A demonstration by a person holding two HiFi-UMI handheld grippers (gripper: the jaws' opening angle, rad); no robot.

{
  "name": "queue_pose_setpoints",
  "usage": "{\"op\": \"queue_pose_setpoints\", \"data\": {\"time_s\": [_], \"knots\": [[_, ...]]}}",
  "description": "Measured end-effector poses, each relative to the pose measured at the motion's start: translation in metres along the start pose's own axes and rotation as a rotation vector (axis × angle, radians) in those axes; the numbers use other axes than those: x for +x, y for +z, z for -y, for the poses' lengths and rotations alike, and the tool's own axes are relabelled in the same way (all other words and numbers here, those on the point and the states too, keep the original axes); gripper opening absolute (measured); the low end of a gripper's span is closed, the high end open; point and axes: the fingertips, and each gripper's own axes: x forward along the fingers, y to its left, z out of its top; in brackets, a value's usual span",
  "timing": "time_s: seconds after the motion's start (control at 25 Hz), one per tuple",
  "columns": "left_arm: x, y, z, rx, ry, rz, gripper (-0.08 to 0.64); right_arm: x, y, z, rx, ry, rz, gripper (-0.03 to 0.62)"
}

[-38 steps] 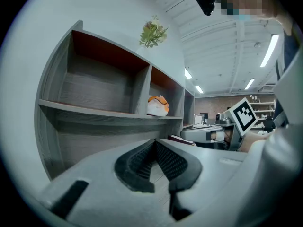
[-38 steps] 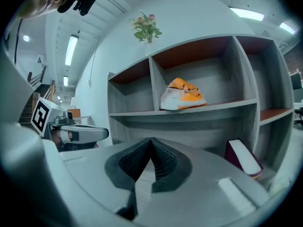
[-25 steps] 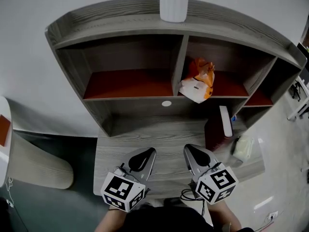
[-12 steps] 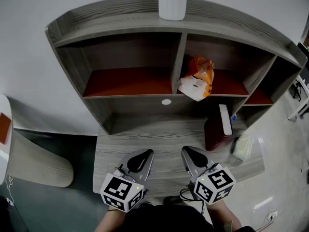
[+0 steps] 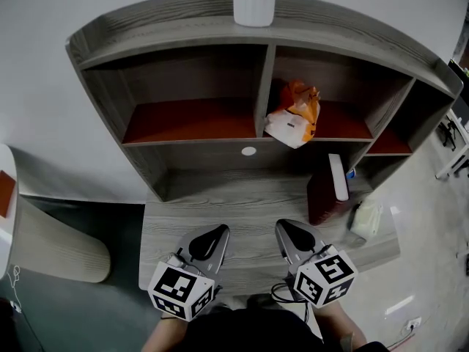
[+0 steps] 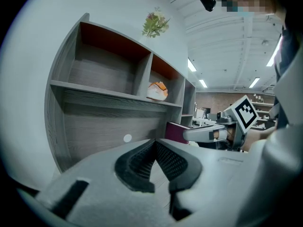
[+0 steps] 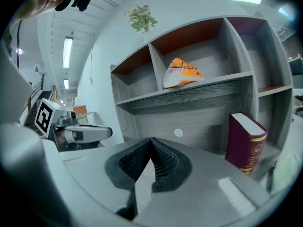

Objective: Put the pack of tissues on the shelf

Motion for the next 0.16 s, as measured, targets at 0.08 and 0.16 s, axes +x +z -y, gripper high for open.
{"op": "queue_pose_setpoints", "data": {"time_s": [0.08,0.16], "knots": [[0.0003,0.0004,0.0024,0.002,-0.002,0.0,-0.011,-0.0019,0.0002,0.0008,0.0,-0.002,0.001,-0.002],[0.0008,0.0009,0.0047,0.003,-0.004,0.001,-0.011,-0.0035,0.0004,0.0018,0.002,-0.003,0.003,-0.003]]}}
